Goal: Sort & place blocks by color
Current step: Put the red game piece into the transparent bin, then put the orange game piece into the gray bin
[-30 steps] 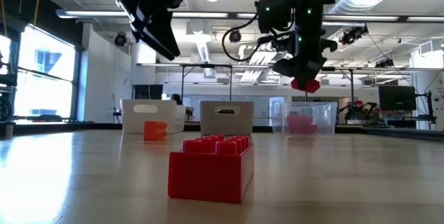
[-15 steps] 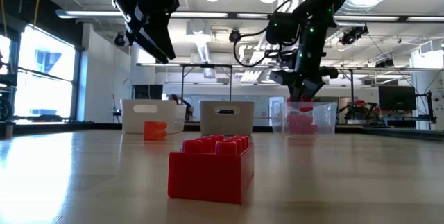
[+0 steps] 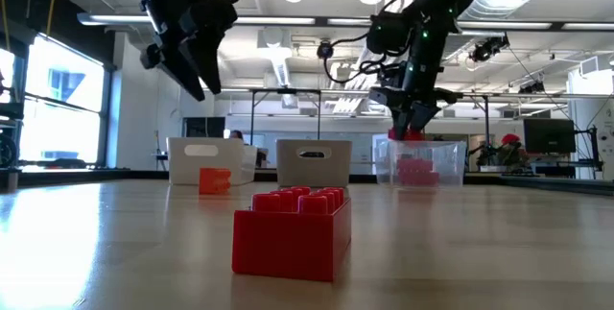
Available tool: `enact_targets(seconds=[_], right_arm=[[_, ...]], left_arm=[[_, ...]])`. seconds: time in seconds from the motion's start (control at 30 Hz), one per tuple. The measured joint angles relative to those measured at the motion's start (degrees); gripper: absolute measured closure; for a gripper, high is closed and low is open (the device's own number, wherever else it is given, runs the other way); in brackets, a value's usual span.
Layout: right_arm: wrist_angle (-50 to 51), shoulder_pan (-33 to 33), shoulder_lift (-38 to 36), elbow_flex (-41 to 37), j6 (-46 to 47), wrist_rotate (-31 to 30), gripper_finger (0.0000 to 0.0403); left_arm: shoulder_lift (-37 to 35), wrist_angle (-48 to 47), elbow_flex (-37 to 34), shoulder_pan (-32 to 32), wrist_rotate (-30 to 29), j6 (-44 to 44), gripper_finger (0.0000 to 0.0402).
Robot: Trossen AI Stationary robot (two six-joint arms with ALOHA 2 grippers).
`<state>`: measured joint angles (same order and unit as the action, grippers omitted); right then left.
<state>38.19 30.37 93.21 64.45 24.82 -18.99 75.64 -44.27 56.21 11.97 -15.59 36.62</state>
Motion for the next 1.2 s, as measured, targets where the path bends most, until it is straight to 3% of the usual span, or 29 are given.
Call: enact_targets(seconds=[0.37, 0.7, 1.2], right_arm=[[9.21, 0.57, 0.00, 9.29, -1.99, -3.78, 0.0197], [17.92, -0.23, 0.02, 17.98, -1.78, -4.49, 0.0194], [20.51, -1.99, 0.04, 17.24, -1.34, -4.45, 0.0194]], left_arm=[[0.00, -1.50, 0.00, -0.31, 6.48, 6.46, 0.0197], [1.09, -2.05, -0.02, -1.31, 4.68, 16.15, 0.0197], [13.15, 3.54, -0.02, -1.31, 4.11, 19.80, 0.0197]])
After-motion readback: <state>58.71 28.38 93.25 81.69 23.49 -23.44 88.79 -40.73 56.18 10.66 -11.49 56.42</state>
